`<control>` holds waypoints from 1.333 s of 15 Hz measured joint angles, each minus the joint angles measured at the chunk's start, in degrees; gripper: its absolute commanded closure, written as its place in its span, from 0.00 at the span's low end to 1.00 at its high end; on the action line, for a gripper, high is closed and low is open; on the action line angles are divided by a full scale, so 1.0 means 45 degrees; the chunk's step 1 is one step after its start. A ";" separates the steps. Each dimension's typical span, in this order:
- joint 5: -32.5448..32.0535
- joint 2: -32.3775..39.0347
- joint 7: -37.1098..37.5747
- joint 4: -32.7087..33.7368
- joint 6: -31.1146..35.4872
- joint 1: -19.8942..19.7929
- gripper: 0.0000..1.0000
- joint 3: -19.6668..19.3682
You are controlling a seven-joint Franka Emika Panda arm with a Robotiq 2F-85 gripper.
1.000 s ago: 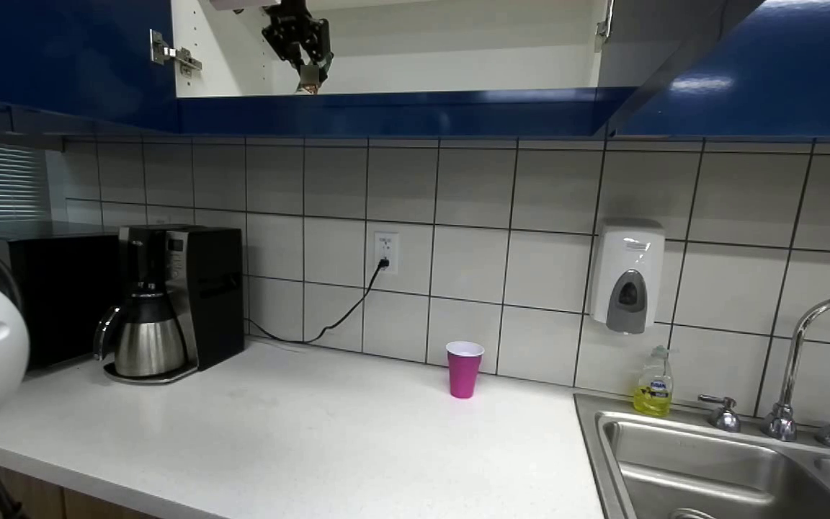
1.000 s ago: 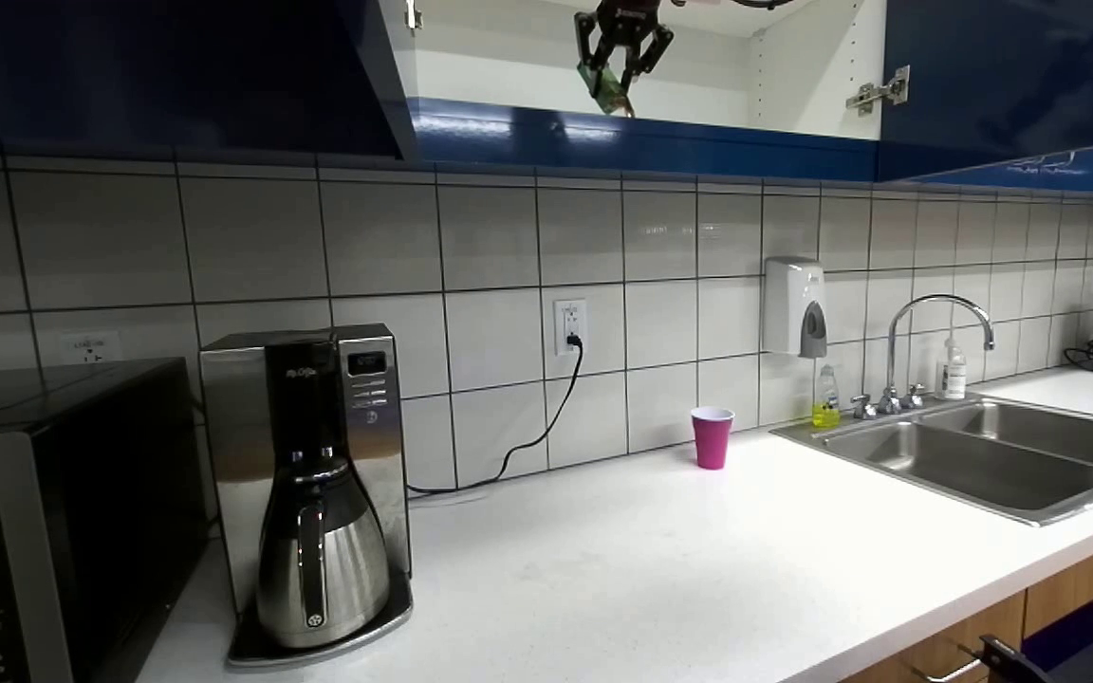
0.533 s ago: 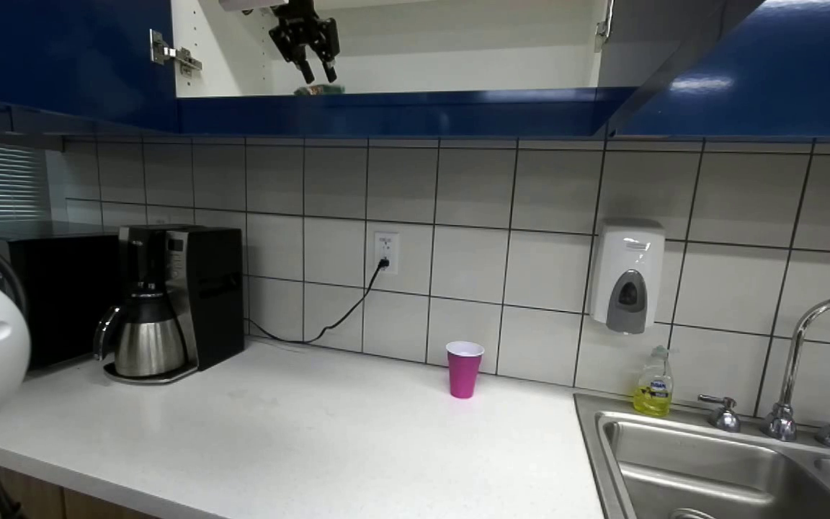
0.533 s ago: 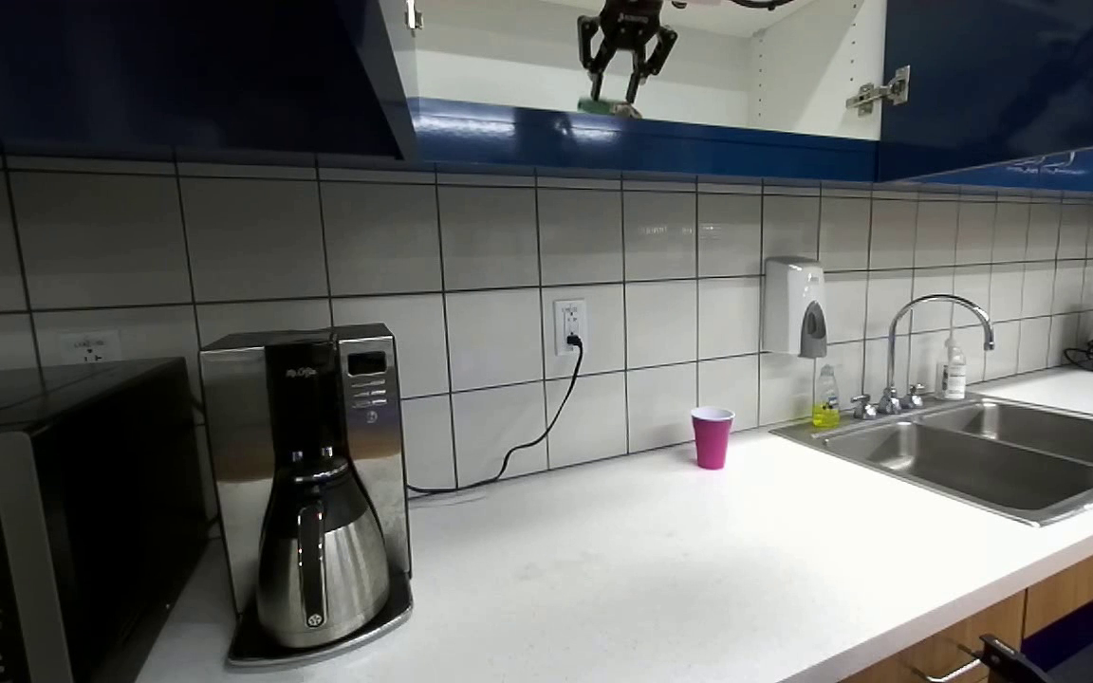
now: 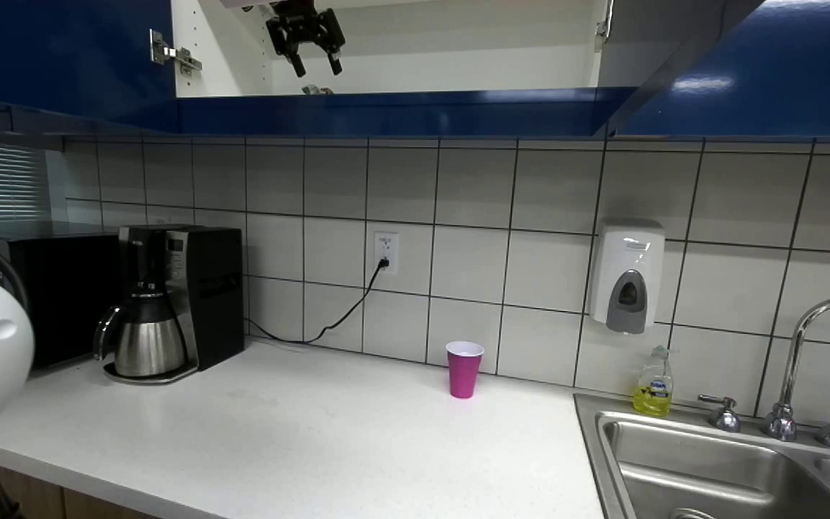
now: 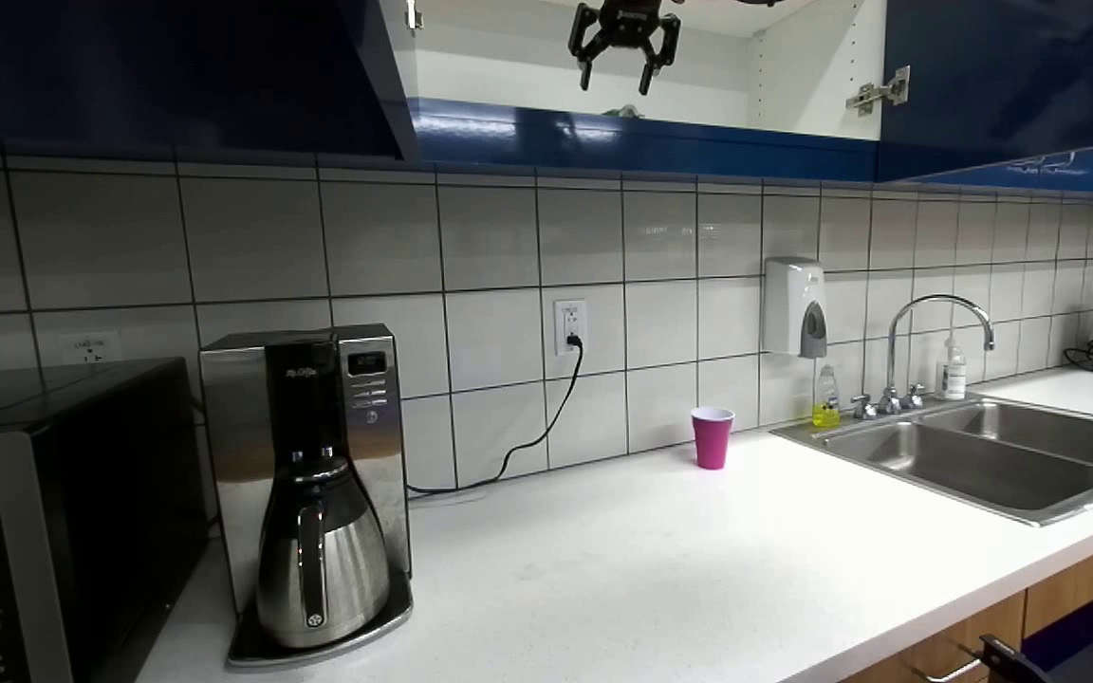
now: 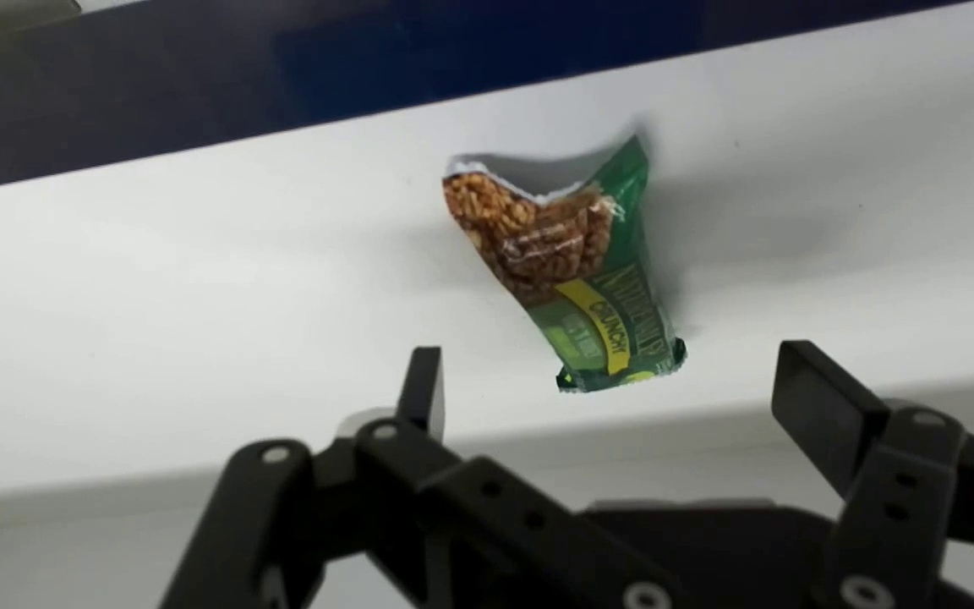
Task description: Pick up the granola bar and place it on the bottom shelf
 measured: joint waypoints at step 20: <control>0.0000 -0.2801 0.0156 -0.3992 0.1584 0.0143 0.00 0.0022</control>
